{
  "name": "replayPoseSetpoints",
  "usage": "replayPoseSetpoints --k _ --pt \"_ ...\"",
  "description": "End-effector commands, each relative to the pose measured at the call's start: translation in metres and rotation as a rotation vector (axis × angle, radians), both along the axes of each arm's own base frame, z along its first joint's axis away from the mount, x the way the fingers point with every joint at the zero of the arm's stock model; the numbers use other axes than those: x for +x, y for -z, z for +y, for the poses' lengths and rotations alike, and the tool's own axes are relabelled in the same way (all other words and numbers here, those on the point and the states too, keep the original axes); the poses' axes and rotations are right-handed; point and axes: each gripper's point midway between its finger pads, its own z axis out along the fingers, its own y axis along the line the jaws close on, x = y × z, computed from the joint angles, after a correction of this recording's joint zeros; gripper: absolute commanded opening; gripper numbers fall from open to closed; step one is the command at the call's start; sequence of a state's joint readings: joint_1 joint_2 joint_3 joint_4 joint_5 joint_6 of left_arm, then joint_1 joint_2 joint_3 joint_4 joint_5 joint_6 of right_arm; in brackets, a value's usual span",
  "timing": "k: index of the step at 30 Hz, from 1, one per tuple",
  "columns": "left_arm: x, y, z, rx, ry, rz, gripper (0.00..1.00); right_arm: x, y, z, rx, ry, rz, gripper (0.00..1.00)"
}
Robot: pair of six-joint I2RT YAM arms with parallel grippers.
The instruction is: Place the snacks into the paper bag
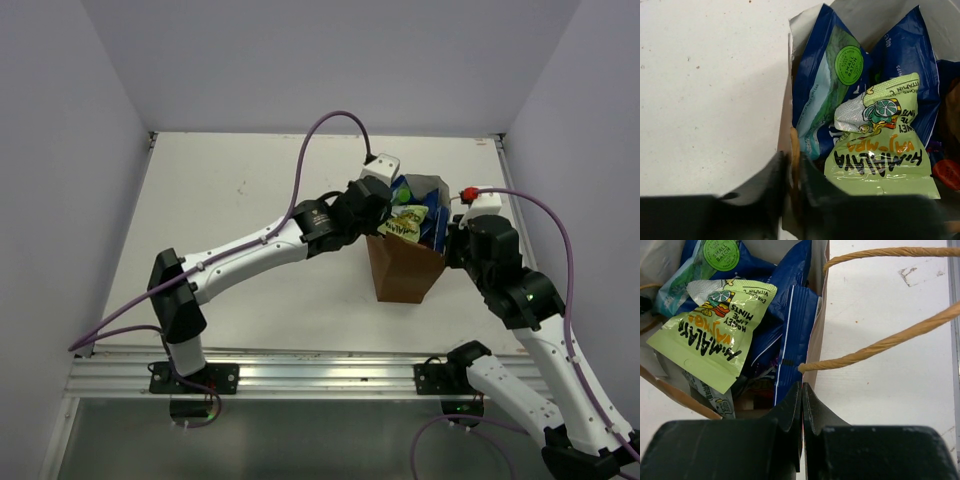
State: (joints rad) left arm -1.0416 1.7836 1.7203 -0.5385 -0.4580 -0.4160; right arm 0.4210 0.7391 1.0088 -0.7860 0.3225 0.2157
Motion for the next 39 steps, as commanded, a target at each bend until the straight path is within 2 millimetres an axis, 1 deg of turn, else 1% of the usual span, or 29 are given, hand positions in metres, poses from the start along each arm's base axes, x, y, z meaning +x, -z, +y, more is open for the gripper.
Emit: replayPoseSetpoints --k 1,2,5,6,10,11,12,14,16,18,19,20,21,23,24,25,26,27,28,29,30,31,32,33,34,35,36,37,39 --pt "0.002 0.005 0.005 0.014 -0.025 0.012 0.12 0.003 -0.011 0.003 0.011 -0.013 -0.041 0.00" --pt "0.002 0.004 0.005 0.007 -0.023 0.012 0.00 0.004 -0.011 0.003 0.011 -0.014 -0.043 0.00" --pt "0.000 -0.006 0.002 -0.039 -0.002 -0.007 0.00 0.006 -0.011 0.005 0.009 -0.021 -0.040 0.00" --pt "0.000 -0.015 0.002 -0.064 -0.002 -0.021 0.00 0.008 -0.010 0.008 0.012 -0.031 -0.030 0.00" --pt "0.000 -0.037 0.009 -0.101 -0.019 -0.063 0.00 0.016 -0.008 0.023 0.031 -0.076 0.000 0.00" --pt "0.000 -0.046 0.012 -0.118 -0.025 -0.077 0.00 0.018 -0.011 0.027 0.043 -0.092 -0.001 0.00" --pt "0.000 -0.048 0.014 -0.120 -0.030 -0.082 0.00 0.022 -0.009 0.030 0.046 -0.098 0.010 0.00" --pt "0.000 -0.059 0.021 -0.137 -0.050 -0.104 0.00 0.028 -0.018 0.038 0.079 -0.115 -0.015 0.00" --pt "0.001 -0.065 0.025 -0.150 -0.062 -0.120 0.00 0.036 -0.019 0.045 0.090 -0.122 -0.009 0.00" --pt "0.003 -0.077 0.029 -0.175 -0.071 -0.135 0.00 0.043 -0.030 0.050 0.107 -0.127 -0.023 0.00" --pt "0.005 -0.080 0.030 -0.180 -0.076 -0.139 0.00 0.048 -0.029 0.054 0.106 -0.129 -0.011 0.00" --pt "0.006 -0.082 0.032 -0.182 -0.082 -0.140 0.00 0.050 -0.038 0.058 0.116 -0.137 -0.030 0.00" --pt "0.010 -0.089 0.035 -0.192 -0.094 -0.149 0.00 0.052 -0.041 0.061 0.121 -0.142 -0.035 0.00" --pt "0.016 -0.094 0.043 -0.186 -0.126 -0.158 0.00 0.058 -0.052 0.073 0.127 -0.161 -0.055 0.00" --pt "0.019 -0.101 0.048 -0.196 -0.142 -0.165 0.00 0.060 -0.054 0.079 0.125 -0.168 -0.054 0.00" --pt "0.023 -0.103 0.052 -0.196 -0.157 -0.170 0.00 0.059 -0.055 0.088 0.116 -0.184 -0.056 0.00" --pt "0.024 -0.107 0.059 -0.202 -0.171 -0.171 0.00 0.064 -0.059 0.098 0.111 -0.194 -0.056 0.00" --pt "0.030 -0.108 0.068 -0.203 -0.197 -0.173 0.00 0.066 -0.060 0.105 0.103 -0.201 -0.058 0.00" --pt "0.032 -0.108 0.073 -0.203 -0.205 -0.169 0.00 0.064 -0.064 0.118 0.104 -0.227 -0.071 0.00" --pt "0.032 -0.114 0.082 -0.214 -0.216 -0.177 0.00 0.066 -0.069 0.126 0.106 -0.237 -0.080 0.00" --pt "0.039 -0.111 0.093 -0.207 -0.242 -0.175 0.00 0.070 -0.064 0.136 0.096 -0.246 -0.068 0.00" --pt "0.040 -0.111 0.100 -0.207 -0.251 -0.178 0.00 0.069 -0.065 0.149 0.097 -0.275 -0.067 0.00" --pt "0.040 -0.112 0.107 -0.208 -0.257 -0.178 0.00 0.074 -0.068 0.157 0.093 -0.274 -0.074 0.00" --pt "0.046 -0.113 0.118 -0.207 -0.283 -0.181 0.00 0.074 -0.068 0.164 0.087 -0.283 -0.074 0.00" --pt "0.047 -0.114 0.122 -0.207 -0.287 -0.184 0.00 0.073 -0.076 0.173 0.095 -0.298 -0.090 0.00" --pt "0.049 -0.116 0.130 -0.204 -0.300 -0.185 0.00 0.074 -0.077 0.177 0.092 -0.302 -0.094 0.00" --pt "0.049 -0.117 0.132 -0.203 -0.302 -0.186 0.00 0.075 -0.074 0.185 0.084 -0.311 -0.087 0.00" --pt "0.049 -0.118 0.134 -0.203 -0.304 -0.186 0.00 0.076 -0.079 0.188 0.086 -0.314 -0.094 0.00" --pt "0.049 -0.113 0.137 -0.192 -0.311 -0.174 0.00 0.075 -0.077 0.195 0.075 -0.321 -0.091 0.00"
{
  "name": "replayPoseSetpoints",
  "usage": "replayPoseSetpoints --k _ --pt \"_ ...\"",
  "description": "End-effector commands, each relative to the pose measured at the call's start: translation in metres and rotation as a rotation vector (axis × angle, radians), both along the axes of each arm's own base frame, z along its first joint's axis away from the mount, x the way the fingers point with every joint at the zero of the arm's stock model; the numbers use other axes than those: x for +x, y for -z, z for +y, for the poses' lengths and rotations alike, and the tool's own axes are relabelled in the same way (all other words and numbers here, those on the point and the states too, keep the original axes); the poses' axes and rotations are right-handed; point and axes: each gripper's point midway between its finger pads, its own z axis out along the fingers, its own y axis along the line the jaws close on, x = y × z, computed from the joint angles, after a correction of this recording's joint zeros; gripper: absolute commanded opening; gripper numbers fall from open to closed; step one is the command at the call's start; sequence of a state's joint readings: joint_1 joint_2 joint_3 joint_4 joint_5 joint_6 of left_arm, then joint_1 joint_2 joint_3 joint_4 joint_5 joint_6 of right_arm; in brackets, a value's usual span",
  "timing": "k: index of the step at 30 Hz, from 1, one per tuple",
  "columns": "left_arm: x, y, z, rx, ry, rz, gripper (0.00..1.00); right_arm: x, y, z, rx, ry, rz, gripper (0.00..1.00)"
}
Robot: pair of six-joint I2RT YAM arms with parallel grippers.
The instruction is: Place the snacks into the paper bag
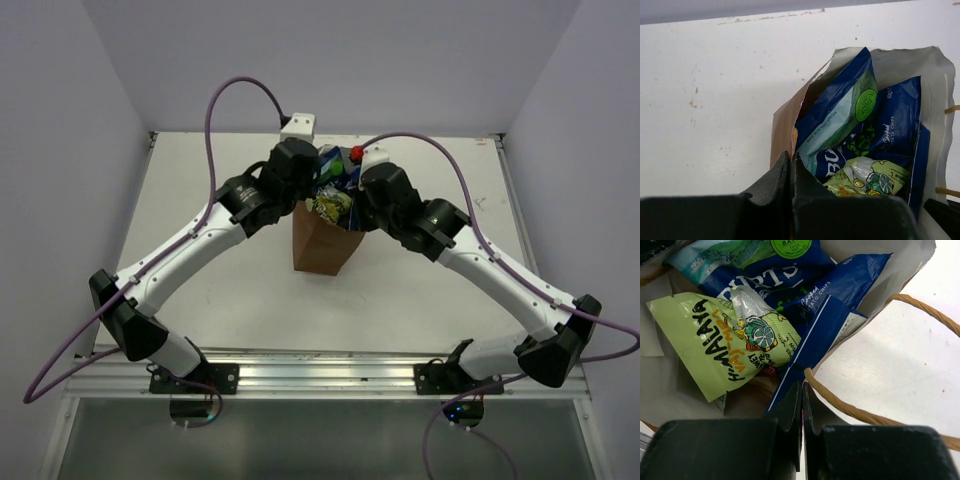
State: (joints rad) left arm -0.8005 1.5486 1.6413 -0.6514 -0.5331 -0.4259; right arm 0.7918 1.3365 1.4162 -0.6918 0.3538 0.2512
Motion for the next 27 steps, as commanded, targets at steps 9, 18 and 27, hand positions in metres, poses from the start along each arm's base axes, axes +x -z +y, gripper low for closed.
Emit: replayPoseSetpoints --k 9,18,27 --pt "-0.002 -0.017 0.003 -0.101 -0.035 -0.048 0.00 0.009 -0.047 0.030 0.118 -0.009 -0.127 0.00" --pt "-0.007 0.029 0.015 -0.040 -0.092 0.043 0.00 0.011 -0.020 0.034 0.074 -0.008 -0.086 0.00" --pt "-0.007 0.045 0.009 -0.043 -0.079 0.075 0.00 0.010 -0.015 0.030 0.059 0.004 -0.077 0.00"
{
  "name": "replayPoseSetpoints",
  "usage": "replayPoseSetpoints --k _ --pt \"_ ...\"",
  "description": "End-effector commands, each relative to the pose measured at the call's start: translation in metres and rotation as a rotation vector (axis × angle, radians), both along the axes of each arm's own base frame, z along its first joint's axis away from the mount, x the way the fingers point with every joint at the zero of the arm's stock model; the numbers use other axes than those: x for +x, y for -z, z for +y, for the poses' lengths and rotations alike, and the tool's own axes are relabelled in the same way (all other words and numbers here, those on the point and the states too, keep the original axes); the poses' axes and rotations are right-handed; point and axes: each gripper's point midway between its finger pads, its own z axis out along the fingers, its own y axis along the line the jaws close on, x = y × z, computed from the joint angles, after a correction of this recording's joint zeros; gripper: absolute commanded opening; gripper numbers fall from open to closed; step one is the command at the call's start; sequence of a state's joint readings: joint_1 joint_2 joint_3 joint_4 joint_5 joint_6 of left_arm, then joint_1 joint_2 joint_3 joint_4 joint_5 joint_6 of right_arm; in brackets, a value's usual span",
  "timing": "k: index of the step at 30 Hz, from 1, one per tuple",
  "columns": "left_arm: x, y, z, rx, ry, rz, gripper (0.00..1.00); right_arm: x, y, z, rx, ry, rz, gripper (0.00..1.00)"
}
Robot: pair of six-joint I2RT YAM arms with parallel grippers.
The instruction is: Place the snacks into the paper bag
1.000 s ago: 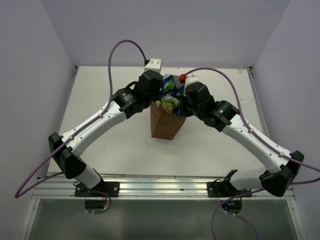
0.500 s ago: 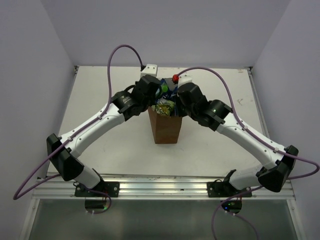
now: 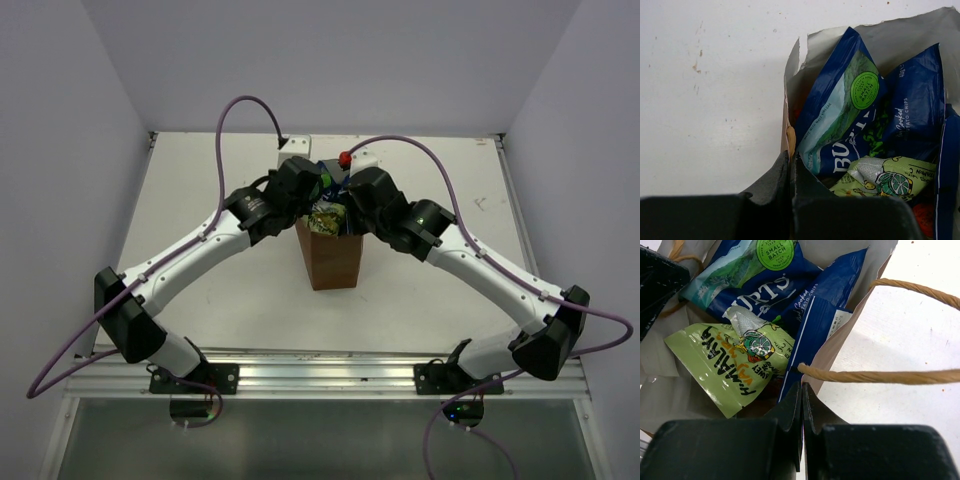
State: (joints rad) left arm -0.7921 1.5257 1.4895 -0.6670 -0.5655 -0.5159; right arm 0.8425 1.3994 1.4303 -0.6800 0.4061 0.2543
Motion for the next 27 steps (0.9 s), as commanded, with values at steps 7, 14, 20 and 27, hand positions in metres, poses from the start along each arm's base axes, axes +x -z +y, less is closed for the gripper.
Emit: replayPoseSetpoints --k 7,14,20,27 --pt "0.006 -0.049 -0.010 -0.139 0.034 -0.140 0.64 0.006 -0.042 0.008 0.121 0.007 -0.117 0.57" --pt "-0.003 -0.147 0.027 -0.244 -0.023 -0.451 0.82 0.001 -0.107 -0.033 0.160 0.109 -0.278 0.71" --pt "-0.029 -0.146 0.116 -0.190 -0.321 -0.571 0.93 -0.017 -0.133 -0.136 0.063 0.500 -0.416 0.73" --pt "-0.034 -0.078 0.177 -0.133 -0.378 -0.536 1.00 -0.052 -0.100 -0.212 -0.141 0.761 -0.455 0.85"
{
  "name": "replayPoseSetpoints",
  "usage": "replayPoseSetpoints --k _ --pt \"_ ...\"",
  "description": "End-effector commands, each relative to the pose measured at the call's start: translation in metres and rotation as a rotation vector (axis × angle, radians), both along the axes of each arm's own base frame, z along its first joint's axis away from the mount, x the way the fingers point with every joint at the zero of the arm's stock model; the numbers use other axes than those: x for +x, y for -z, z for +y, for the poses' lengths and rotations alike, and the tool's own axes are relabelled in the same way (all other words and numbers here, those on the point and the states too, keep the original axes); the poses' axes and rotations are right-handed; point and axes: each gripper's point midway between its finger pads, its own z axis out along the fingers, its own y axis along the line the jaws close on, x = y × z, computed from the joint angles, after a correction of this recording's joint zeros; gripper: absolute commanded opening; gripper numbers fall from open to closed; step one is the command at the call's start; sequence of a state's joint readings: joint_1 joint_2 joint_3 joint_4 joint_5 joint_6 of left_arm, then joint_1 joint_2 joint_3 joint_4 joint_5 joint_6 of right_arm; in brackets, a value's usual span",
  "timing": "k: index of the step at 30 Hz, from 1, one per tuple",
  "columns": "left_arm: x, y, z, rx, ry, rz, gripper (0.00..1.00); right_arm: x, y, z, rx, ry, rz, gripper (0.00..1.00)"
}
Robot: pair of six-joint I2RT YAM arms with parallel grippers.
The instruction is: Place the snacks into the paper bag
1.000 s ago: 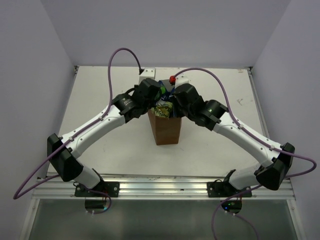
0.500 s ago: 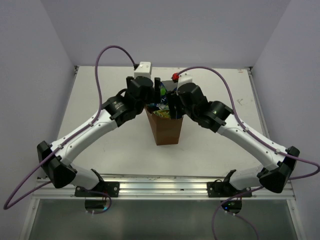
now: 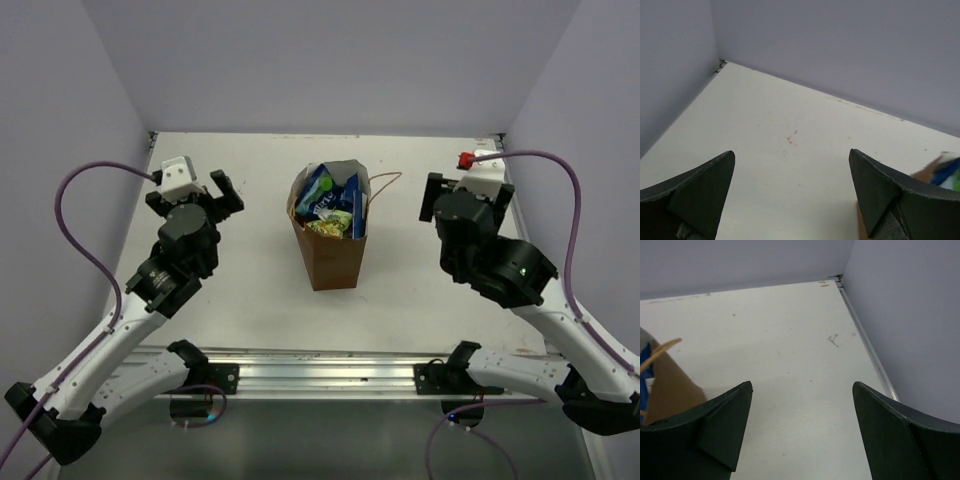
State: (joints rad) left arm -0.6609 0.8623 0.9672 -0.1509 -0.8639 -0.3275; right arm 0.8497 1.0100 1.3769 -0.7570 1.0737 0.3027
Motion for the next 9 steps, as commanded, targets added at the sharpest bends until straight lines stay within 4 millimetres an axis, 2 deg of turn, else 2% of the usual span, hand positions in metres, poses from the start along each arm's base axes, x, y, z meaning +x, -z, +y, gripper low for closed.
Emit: replayPoseSetpoints --k 1,2,3,4,9 --pt "0.014 0.028 0.032 0.013 -0.073 0.045 1.00 -0.020 0.015 -0.047 -0.087 0.212 -0.017 0.86" --pt "0.018 0.034 0.033 0.014 -0.058 0.062 1.00 -0.023 0.017 -0.051 -0.086 0.220 -0.020 0.86" --pt "0.021 0.039 0.048 0.007 -0.098 0.068 1.00 -0.027 0.020 -0.057 -0.079 0.230 -0.028 0.86" --pt "0.022 0.040 0.051 0.002 -0.103 0.068 1.00 -0.029 0.020 -0.059 -0.076 0.231 -0.031 0.86" --pt "0.032 0.045 0.059 -0.018 -0.103 0.081 1.00 -0.032 0.022 -0.062 -0.082 0.233 -0.026 0.83"
